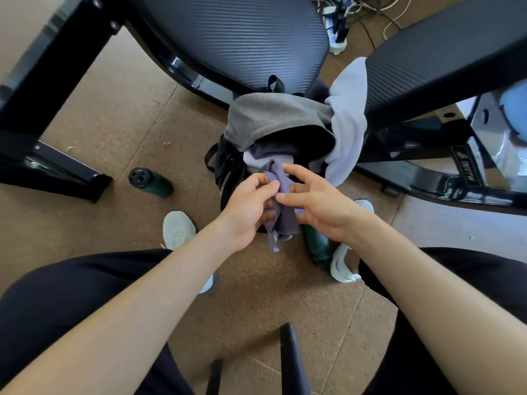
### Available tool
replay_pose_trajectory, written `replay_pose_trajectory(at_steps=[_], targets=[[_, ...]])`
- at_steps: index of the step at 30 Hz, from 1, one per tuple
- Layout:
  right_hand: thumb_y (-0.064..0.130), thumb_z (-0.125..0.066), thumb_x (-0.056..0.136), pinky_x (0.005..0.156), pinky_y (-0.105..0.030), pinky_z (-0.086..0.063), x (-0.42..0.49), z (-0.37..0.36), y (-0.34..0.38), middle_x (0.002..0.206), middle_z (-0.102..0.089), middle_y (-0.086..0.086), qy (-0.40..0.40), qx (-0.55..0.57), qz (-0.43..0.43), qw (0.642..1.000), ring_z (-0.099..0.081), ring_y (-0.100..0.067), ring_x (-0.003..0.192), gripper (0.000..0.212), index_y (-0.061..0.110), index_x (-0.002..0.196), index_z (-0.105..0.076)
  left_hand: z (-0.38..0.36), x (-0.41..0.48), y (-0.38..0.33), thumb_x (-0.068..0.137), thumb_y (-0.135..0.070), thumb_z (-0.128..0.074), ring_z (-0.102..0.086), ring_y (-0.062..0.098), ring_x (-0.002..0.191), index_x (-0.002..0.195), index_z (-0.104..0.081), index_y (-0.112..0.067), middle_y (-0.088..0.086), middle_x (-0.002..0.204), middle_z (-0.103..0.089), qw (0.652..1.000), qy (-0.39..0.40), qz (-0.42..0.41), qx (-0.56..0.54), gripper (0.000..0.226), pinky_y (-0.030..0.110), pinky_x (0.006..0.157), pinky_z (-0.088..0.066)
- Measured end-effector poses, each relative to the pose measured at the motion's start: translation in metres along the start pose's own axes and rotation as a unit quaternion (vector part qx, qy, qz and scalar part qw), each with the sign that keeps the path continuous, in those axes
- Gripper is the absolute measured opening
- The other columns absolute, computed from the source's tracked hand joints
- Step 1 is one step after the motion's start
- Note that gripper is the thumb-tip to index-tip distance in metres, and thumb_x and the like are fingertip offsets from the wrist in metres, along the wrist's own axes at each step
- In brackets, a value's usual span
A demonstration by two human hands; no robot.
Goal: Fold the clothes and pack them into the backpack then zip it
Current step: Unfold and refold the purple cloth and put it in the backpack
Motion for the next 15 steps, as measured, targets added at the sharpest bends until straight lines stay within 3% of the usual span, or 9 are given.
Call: replay_pose_trajectory(at_steps=[3,6,10,13,15], targets=[[-0.002,-0.063,0.096,0.100,-0.064,-0.050,-0.0009,-0.0012,0.0014,0.113,-0.062,-0.033,0.011,0.004,0.002,1.000,-0.066,-0.043,0.110,0.048,0.021,0.138,-0.058,0.0038,0.0006,-0.0032,0.107,-0.018,-0.049,-0.070,0.027,0.098,0.112,-0.061,-0.013,0.017,0.111,-0.072,1.000,-0.010,-0.004,-0.015,0.014,0.038,0.080,-0.058],[-0.002,-0.062,0.097,0.094,-0.057,-0.057,-0.0014,0.0010,0.0030,0.112,-0.060,-0.034,-0.010,0.020,0.021,1.000,-0.066,-0.046,0.109,0.040,0.011,0.134,-0.059,0.0037,-0.0003,-0.0049,0.106,-0.019,-0.052,-0.066,0.034,0.102,0.109,-0.059,-0.013,0.028,0.121,-0.065,1.000,-0.016,-0.009,-0.021,0.010,0.054,0.096,-0.053],[0.002,-0.063,0.096,0.090,-0.055,-0.059,-0.0026,0.0005,0.0044,0.107,-0.067,-0.021,-0.028,0.025,0.035,0.999,-0.069,-0.038,0.102,0.033,0.006,0.130,-0.061,0.0030,-0.0021,-0.0077,0.106,-0.017,-0.052,-0.068,0.028,0.089,0.107,-0.055,-0.011,0.017,0.103,-0.066,0.999,-0.015,-0.035,-0.026,0.006,0.040,0.079,-0.057],[-0.005,-0.063,0.094,0.088,-0.055,-0.059,-0.0049,0.0022,0.0072,0.106,-0.066,-0.024,-0.042,0.017,0.058,0.997,-0.070,-0.036,0.097,0.039,0.006,0.131,-0.060,0.0043,-0.0045,-0.0096,0.107,-0.015,-0.051,-0.070,0.016,0.071,0.109,-0.053,-0.009,0.005,0.085,-0.069,0.998,-0.019,-0.046,-0.041,0.007,0.025,0.061,-0.056],[-0.006,-0.063,0.093,0.086,-0.054,-0.060,-0.0064,0.0019,0.0071,0.106,-0.065,-0.029,-0.051,0.003,0.065,0.997,-0.069,-0.036,0.097,0.041,0.005,0.132,-0.059,0.0038,-0.0056,-0.0090,0.107,-0.015,-0.051,-0.070,0.014,0.069,0.107,-0.054,-0.010,0.001,0.081,-0.069,0.998,-0.019,-0.048,-0.044,0.006,0.023,0.059,-0.055]])
Point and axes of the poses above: each hand's wrist, its own x-axis towards the middle knuckle, its own z-axis out of the back of the hand, y = z × x, the point moved 4 cm from there along x, towards the middle knuckle
